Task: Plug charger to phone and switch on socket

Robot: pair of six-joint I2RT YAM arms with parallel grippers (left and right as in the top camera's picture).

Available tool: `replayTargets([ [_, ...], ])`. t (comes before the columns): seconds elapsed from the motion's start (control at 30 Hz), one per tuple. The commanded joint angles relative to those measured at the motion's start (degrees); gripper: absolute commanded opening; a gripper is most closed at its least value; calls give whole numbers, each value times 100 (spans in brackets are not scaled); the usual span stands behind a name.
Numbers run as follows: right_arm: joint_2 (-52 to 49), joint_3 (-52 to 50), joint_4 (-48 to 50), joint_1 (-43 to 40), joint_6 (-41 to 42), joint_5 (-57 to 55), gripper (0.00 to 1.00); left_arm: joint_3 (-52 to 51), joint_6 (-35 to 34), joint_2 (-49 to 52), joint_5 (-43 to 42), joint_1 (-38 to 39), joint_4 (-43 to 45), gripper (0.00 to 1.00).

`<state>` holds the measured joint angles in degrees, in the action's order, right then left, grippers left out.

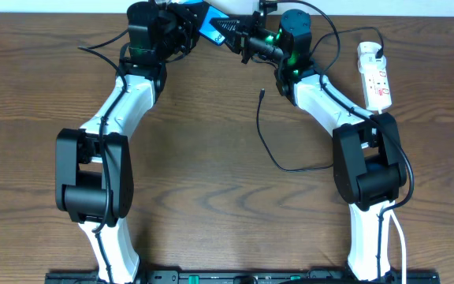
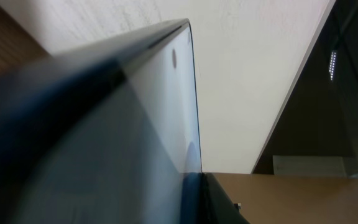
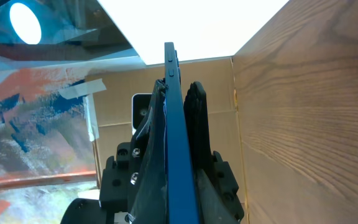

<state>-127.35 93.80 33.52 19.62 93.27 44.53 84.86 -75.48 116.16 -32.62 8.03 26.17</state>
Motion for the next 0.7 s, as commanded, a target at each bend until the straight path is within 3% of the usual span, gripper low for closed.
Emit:
replayTargets([
  [0.0,120,59,-33,-131,-461,39,1,85,315,-52,-127,-92,52,14],
  [0.1,120,59,-35,-131,-459,42,1,85,315,-52,-127,-111,52,8],
  [0.67,120,59,35,-131,-304,11,1,85,315,-52,-125,-122,240,7],
])
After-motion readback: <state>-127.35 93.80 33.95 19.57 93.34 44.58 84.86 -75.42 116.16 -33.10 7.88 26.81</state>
